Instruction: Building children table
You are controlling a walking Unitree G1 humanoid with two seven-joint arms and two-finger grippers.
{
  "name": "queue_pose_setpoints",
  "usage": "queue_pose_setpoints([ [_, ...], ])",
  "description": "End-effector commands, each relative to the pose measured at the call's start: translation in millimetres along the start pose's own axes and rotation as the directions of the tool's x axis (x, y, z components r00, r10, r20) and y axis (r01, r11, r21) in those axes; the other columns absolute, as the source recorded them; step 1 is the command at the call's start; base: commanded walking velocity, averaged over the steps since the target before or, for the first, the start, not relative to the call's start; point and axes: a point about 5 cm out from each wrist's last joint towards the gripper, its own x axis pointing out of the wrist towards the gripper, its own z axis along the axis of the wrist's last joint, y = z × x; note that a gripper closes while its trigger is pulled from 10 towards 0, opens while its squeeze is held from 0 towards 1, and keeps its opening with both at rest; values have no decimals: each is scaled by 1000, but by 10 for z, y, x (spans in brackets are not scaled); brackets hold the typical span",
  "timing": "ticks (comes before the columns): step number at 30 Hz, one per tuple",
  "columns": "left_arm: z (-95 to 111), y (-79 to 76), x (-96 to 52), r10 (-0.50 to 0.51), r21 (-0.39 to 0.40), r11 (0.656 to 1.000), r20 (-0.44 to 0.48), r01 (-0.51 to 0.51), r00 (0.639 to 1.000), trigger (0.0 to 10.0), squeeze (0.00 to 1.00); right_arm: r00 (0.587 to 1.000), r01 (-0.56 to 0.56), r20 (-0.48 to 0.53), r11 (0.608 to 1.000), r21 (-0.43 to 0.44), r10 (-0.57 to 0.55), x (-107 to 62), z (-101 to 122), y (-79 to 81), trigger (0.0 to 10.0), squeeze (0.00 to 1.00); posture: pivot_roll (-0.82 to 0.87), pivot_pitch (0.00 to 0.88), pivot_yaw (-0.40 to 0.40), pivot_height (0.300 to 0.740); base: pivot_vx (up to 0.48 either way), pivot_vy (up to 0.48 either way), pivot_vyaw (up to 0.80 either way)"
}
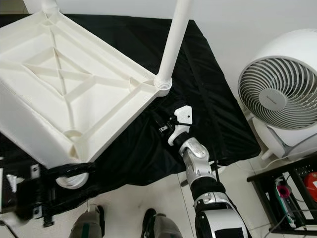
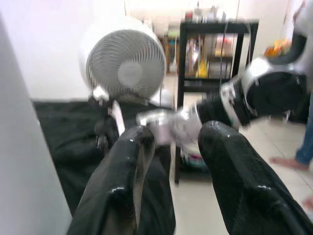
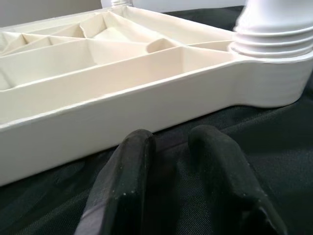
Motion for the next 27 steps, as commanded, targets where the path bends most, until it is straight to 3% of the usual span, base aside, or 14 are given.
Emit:
queue_pose_setpoints([
  [1, -86, 157, 14, 307, -30, 951, -27, -307, 951, 10000, 0, 998, 23, -55, 1000, 19, -22, -121, -130, -20, 10000, 0, 337, 239, -87, 740, 0, 0, 0],
  [6, -146, 199, 141, 277, -49, 960, 4, -276, 961, 10000, 0, 998, 31, -57, 999, 16, -30, -135, -131, -25, 10000, 0, 327, 239, -78, 740, 0, 0, 0],
  [12, -211, 216, 402, 216, -84, 974, 72, -210, 974, 10000, 0, 998, 32, -50, 999, 17, -31, -127, -122, -1, 10000, 0, 305, 237, -71, 740, 0, 0, 0],
  [16, -236, 195, 410, 195, -95, 977, 54, -189, 979, 10000, 0, 999, 29, -44, 1000, 13, -28, -130, -109, 13, 10000, 0, 300, 236, -68, 740, 0, 0, 0],
  [18, -228, 175, 265, 160, -117, 981, 21, -157, 987, 10000, 0, 999, 29, -46, 1000, 9, -29, -151, -107, -3, 10000, 0, 292, 236, -67, 740, 0, 0, 0],
  [19, -228, 175, 265, 160, -117, 981, 21, -157, 987, 10000, 0, 999, 29, -46, 1000, 9, -29, -151, -107, -3, 10000, 0, 292, 236, -67, 740, 0, 0, 0],
  [21, -194, 157, 69, 127, -135, 982, -25, -130, 992, 10000, 0, 998, 31, -53, 1000, 2, -31, -177, -111, -28, 10000, 0, 293, 237, -68, 740, 0, 0, 0],
  [22, -194, 157, 69, 127, -135, 982, -25, -130, 992, 10000, 0, 998, 31, -53, 1000, 2, -31, -177, -111, -28, 10000, 0, 293, 237, -68, 740, 0, 0, 0],
  [23, -150, 135, -136, 109, -138, 983, -87, -120, 990, 10000, 0, 998, 33, -57, 999, -3, -33, -187, -110, -46, 10000, 0, 293, 237, -68, 740, 0, 0, 0],
  [24, -150, 135, -136, 109, -138, 983, -87, -120, 990, 10000, 0, 998, 33, -57, 999, -3, -33, -187, -110, -46, 10000, 0, 293, 237, -68, 740, 0, 0, 0],
  [27, -131, 126, -374, 113, -129, 982, -177, -136, 978, 10000, 0, 998, 34, -61, 999, -4, -35, -190, -105, -60, 10000, 0, 297, 234, -75, 740, 0, 0, 0],
])
